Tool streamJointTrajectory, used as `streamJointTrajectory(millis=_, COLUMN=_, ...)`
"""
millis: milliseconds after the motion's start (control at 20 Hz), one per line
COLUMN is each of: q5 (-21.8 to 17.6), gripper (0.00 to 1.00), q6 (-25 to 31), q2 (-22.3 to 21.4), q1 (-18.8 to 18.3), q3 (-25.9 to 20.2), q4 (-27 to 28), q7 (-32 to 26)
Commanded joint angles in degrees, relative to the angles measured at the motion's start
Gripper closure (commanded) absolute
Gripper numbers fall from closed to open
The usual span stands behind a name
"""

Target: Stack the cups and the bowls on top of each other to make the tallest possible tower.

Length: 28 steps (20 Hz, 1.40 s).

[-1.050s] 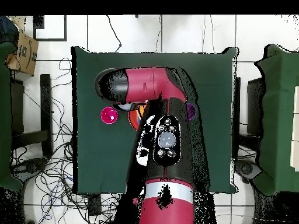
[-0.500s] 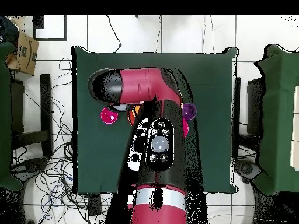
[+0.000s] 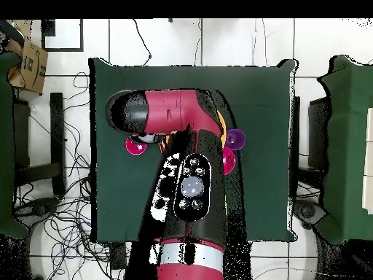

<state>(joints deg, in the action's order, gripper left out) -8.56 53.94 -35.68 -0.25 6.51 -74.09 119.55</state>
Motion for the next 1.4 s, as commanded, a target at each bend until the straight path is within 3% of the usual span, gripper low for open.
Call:
streamJointTrajectory(millis=50, q5=1.44, gripper=1.00, q6=-4.08, q2=-0.46, q1=1.71, q3=-0.43, q4=-5.50, q7=11.06)
streamJointTrajectory(millis=1400, q5=4.23, gripper=1.00, q6=-11.42, q2=2.04, q1=5.66, q3=4.01, q4=-9.64, q7=12.34)
